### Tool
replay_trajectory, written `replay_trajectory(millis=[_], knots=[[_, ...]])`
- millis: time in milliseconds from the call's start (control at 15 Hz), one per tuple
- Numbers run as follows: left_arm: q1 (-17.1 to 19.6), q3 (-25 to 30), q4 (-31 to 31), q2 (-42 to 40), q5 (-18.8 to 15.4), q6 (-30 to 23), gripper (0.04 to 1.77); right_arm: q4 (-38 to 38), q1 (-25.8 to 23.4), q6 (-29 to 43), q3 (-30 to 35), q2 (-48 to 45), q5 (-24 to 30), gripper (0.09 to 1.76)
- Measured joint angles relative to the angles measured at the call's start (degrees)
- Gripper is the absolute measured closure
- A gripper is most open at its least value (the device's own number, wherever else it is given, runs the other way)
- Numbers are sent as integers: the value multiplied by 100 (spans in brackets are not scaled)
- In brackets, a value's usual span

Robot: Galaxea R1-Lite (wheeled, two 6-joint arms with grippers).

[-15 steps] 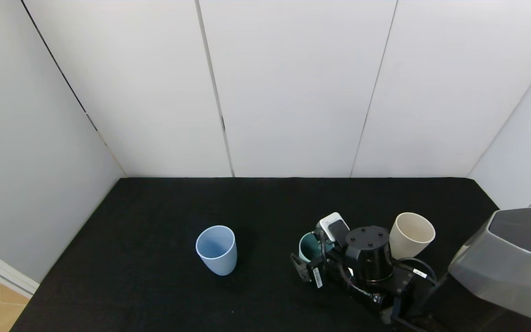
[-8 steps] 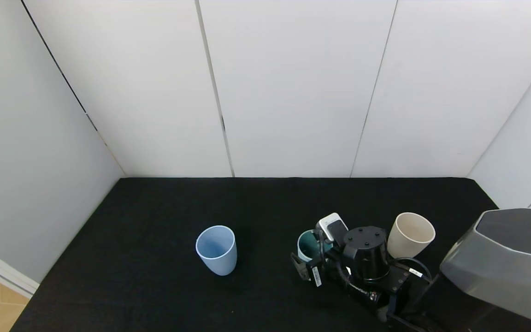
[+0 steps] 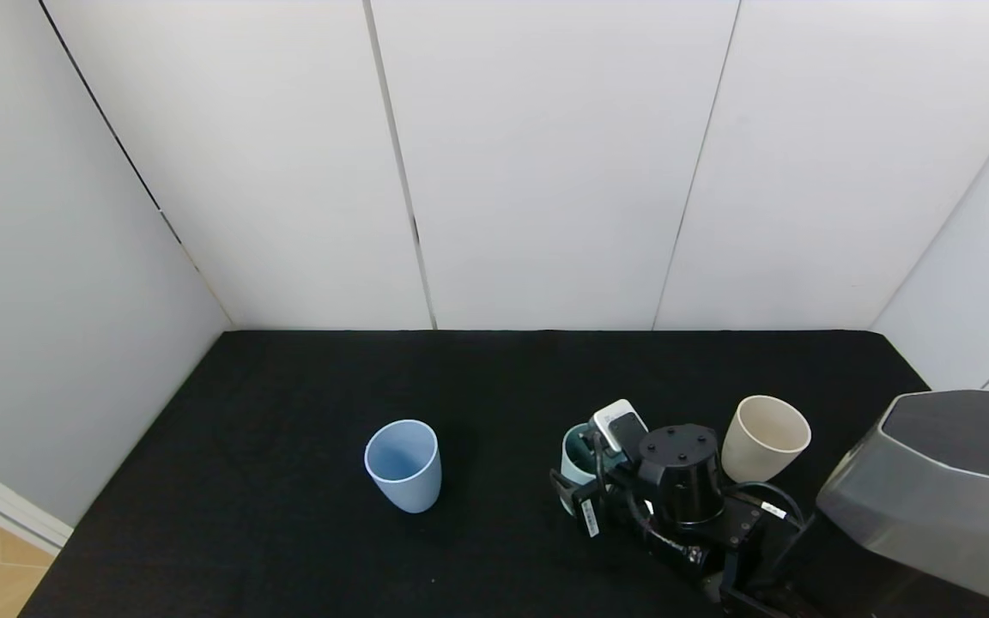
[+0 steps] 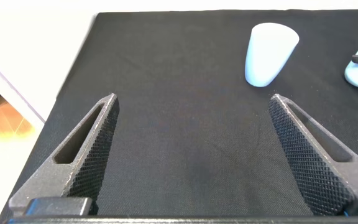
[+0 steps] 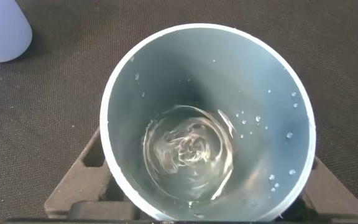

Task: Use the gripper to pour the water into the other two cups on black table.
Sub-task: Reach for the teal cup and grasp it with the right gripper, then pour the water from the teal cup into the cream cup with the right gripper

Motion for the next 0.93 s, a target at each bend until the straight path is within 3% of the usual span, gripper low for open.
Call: replay_trajectory(millis=[667,933], knots=[[0,0,0,0,2,0,9,68,57,5,17,-494,5,61],[0,0,0,-2,2,0,9,703,-33,-22,-124,-1108,9,61]])
